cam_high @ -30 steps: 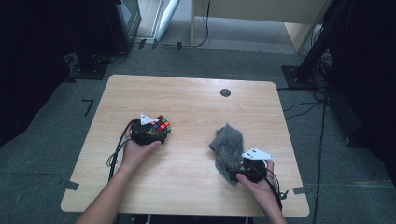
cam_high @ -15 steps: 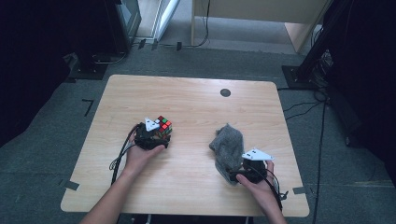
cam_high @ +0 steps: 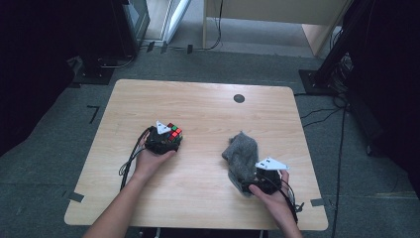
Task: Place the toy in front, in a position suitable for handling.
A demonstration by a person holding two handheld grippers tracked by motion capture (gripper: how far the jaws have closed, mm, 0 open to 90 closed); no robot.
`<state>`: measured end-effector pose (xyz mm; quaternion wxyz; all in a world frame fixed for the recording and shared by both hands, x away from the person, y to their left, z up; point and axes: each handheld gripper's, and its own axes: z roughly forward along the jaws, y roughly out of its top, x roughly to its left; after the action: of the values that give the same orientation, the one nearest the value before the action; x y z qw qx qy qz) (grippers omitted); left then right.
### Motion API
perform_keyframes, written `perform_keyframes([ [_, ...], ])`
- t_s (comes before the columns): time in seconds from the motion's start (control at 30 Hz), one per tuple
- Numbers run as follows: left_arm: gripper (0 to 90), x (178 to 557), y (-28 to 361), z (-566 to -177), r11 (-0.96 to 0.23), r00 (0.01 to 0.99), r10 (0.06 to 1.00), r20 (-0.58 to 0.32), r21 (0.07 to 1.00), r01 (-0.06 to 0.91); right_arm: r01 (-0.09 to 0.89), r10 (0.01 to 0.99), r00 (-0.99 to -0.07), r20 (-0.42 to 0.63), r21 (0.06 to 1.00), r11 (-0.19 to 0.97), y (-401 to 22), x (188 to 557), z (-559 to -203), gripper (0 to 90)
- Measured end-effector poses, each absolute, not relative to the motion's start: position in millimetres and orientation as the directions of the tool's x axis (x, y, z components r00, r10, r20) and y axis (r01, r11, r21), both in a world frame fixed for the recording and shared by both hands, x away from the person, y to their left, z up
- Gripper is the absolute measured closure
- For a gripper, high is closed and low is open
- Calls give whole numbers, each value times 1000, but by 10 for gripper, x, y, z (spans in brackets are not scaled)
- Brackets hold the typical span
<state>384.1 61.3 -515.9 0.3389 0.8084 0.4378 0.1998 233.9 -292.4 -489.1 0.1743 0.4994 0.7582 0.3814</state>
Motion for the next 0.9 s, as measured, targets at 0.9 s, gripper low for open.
perform_keyframes([
  [0.9, 342, 3028, 441, -4804, -453, 664, 747, 22, 749, 485, 580, 902, -417, 112, 797, 169, -2787, 2460, -4749, 194],
])
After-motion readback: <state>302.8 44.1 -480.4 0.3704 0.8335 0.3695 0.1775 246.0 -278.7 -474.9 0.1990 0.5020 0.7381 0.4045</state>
